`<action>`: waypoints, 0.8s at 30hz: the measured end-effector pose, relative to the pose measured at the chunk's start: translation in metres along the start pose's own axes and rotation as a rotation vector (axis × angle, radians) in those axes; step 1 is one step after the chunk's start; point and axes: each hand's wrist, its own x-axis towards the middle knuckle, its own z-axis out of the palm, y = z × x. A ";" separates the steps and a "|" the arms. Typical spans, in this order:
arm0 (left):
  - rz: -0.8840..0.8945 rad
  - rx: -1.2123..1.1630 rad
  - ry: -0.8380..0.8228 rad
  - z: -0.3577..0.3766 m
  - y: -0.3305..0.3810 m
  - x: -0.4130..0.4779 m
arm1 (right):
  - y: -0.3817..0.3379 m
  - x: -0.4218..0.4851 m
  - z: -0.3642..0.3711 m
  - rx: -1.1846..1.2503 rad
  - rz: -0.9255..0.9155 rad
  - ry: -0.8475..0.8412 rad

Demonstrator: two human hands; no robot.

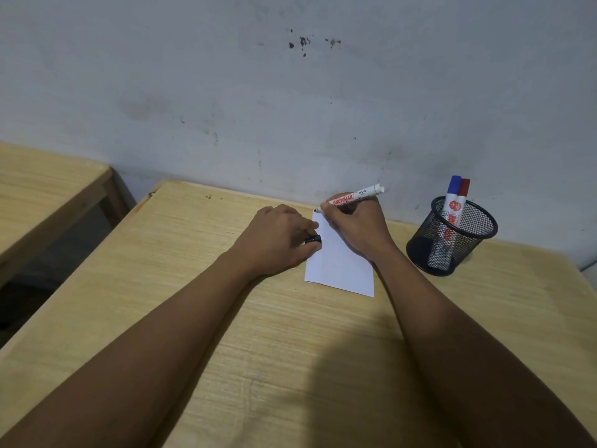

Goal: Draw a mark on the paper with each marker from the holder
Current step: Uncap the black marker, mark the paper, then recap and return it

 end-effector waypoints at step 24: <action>-0.029 0.027 -0.029 -0.001 0.001 -0.001 | -0.027 -0.010 -0.014 0.325 0.073 -0.032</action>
